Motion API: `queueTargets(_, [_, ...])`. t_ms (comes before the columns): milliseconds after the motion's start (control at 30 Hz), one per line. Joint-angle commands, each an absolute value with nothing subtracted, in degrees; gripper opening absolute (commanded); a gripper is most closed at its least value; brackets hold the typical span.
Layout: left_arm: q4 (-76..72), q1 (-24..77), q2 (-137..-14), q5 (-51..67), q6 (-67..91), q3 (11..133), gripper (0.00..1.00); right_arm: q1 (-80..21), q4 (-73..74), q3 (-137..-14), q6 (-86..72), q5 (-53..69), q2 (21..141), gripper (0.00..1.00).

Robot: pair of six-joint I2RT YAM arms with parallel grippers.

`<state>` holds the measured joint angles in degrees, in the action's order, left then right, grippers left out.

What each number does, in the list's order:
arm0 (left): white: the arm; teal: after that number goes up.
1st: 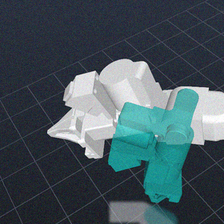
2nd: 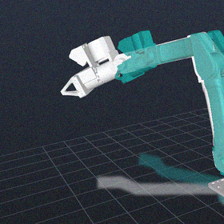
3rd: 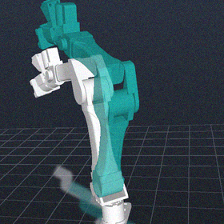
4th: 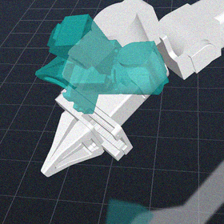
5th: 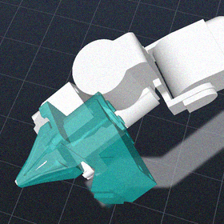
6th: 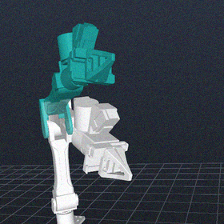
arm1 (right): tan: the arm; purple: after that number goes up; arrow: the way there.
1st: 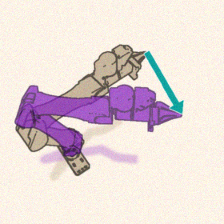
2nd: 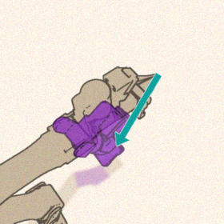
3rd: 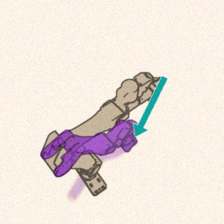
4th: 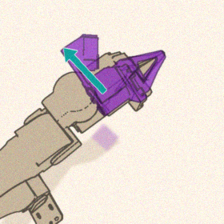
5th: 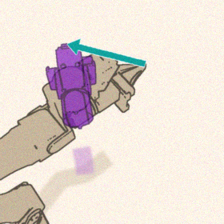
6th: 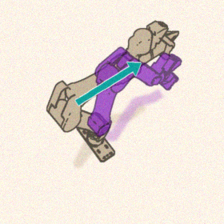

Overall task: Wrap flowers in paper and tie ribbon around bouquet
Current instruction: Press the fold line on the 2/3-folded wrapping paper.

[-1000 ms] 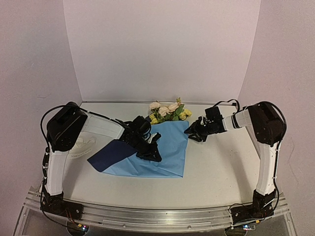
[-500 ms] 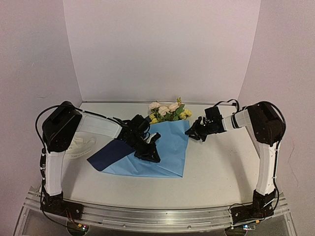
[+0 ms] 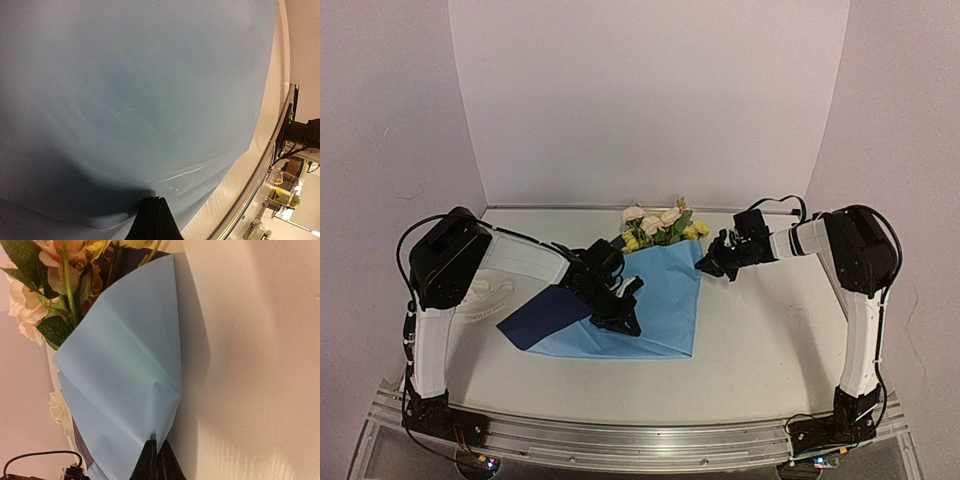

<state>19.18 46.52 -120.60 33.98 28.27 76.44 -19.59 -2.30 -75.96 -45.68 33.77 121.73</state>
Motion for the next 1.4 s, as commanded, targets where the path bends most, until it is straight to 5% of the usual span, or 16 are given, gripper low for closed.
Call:
queueTargets(0, [24.00, 46.33, -124.06, 28.12, 27.29, 74.43, 0.00, -19.34, 4.99, -80.29, -38.27, 31.53, 119.71, 0.00])
queueTargets(167, [23.55, 46.28, -124.53, 27.98, 27.32, 74.17, 0.00, -18.68, 8.41, -80.28, -35.98, 30.54, 119.29, 0.06])
queueTargets(333, [23.66, 46.33, -124.45, 27.95, 26.88, 75.23, 0.00, -19.57, 10.06, -75.85, -37.95, 30.69, 111.76, 0.52])
queueTargets(433, [23.65, 46.32, -124.29, 28.12, 26.75, 75.46, 0.00, -21.27, 5.97, -69.29, -41.68, 31.81, 105.74, 0.66])
queueTargets(767, [23.45, 46.32, -124.33, 29.34, 26.72, 75.92, 0.00, -32.19, -21.13, -57.25, -61.78, 38.27, 107.62, 0.37])
queueTargets(1367, [23.63, 45.97, -124.25, 29.35, 26.56, 75.73, 0.00, -23.57, -29.66, -52.46, -66.52, 39.99, 111.22, 0.41])
